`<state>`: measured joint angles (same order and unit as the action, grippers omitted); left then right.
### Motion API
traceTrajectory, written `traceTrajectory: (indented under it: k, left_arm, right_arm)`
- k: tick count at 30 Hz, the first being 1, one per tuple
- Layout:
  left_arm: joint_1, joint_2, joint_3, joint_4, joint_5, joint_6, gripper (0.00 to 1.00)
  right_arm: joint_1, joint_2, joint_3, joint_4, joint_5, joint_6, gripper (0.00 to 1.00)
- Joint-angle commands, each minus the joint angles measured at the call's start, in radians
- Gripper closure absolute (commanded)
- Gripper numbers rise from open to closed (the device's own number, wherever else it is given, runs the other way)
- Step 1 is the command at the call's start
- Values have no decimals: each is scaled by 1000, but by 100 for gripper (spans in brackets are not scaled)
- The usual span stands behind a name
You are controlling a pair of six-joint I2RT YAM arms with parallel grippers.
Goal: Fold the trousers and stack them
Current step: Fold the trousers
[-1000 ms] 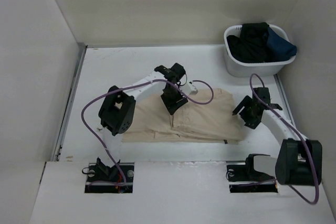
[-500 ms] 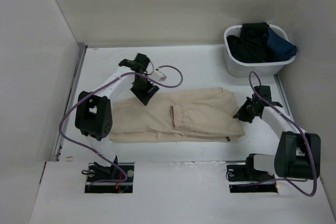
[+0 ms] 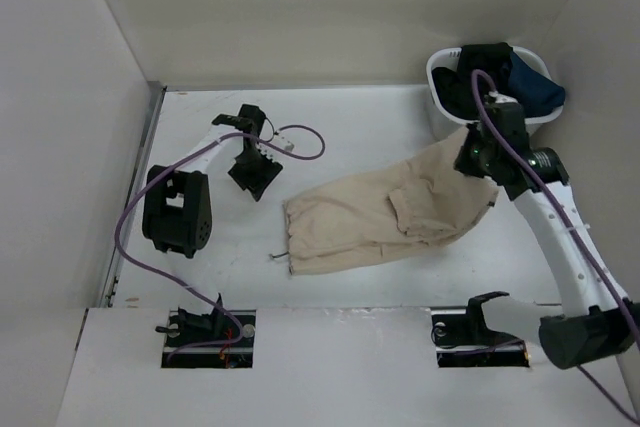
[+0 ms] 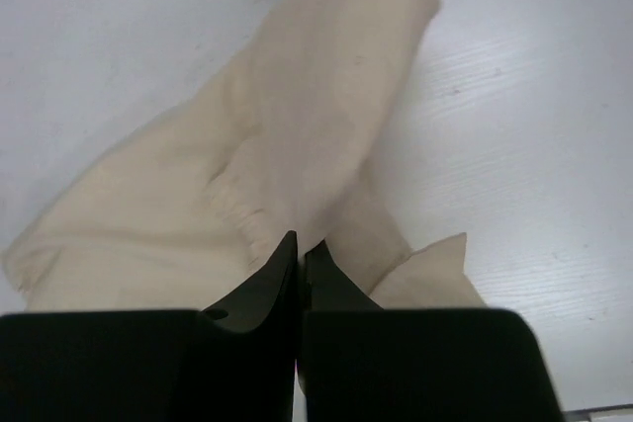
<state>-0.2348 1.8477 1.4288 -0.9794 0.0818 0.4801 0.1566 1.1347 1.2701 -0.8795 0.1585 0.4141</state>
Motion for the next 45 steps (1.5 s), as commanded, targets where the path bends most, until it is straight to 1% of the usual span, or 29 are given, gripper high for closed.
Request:
traceTrajectory:
  k: [1, 4, 6, 8, 11, 13, 16, 20, 24, 25, 26, 27, 28, 30, 33, 35, 36, 38, 40, 42, 43, 45]
  left_arm:
    - [-25, 44, 7, 30, 58, -38, 51]
    - [-45, 80, 7, 31, 149, -81, 52]
    - [-48, 103, -2, 25, 203, -100, 54]
    - [-39, 116, -14, 36, 229, -110, 54]
    - [-25, 156, -22, 50, 223, -110, 59]
    - [-14, 182, -21, 53, 233, -106, 63]
    - [-2, 202, -15, 76, 248, -110, 65]
    - [16, 229, 7, 81, 260, -112, 65]
    - [38, 249, 35, 91, 262, -115, 65]
    - [41, 254, 42, 88, 262, -115, 65]
    - [42, 255, 48, 88, 262, -115, 65]
    - [45, 257, 58, 88, 262, -112, 65]
    - [48, 257, 64, 87, 260, -110, 64]
    - [62, 252, 85, 82, 256, -109, 62]
    - [100, 220, 128, 81, 251, -110, 59]
    - [114, 183, 153, 73, 251, -110, 57]
    - [117, 156, 166, 65, 250, -104, 57]
    - [121, 93, 183, 54, 225, -81, 56]
    - [122, 23, 188, 65, 162, -58, 54]
    - [118, -40, 202, 79, 92, -46, 53]
    - [108, -69, 217, 73, 82, -46, 52]
    - [38, -125, 225, 52, 136, -54, 50]
  right_arm:
    - [212, 110, 141, -122, 84, 23, 100]
    - [413, 241, 257, -139, 102, 77, 100]
    - [529, 333, 340, -147, 104, 104, 100]
    - [614, 411, 412, -147, 95, 121, 100]
    - [724, 538, 514, -131, 84, 130, 100]
    - [770, 612, 564, -115, 78, 143, 100]
    - [827, 703, 618, -72, 65, 138, 100]
    - [844, 761, 601, 0, 47, 152, 96]
    - [847, 813, 597, 80, -52, 149, 91]
    - [847, 826, 600, 97, -75, 152, 88]
    - [847, 836, 600, 120, -94, 143, 78]
    - [850, 844, 600, 144, -112, 135, 64]
    - [853, 847, 601, 167, -140, 123, 60]
    - [870, 827, 597, 233, -215, 62, 54]
    - [915, 719, 543, 364, -293, -56, 46]
    - [935, 604, 447, 445, -283, -118, 44]
    - [936, 543, 378, 483, -252, -118, 45]
    - [907, 424, 210, 543, -145, -54, 52]
    - [828, 306, 36, 576, -49, 36, 62]
    - [708, 205, -116, 577, 37, 156, 71]
    - [655, 171, -170, 576, 64, 207, 75]
    - [506, 113, -291, 586, 81, 322, 81]
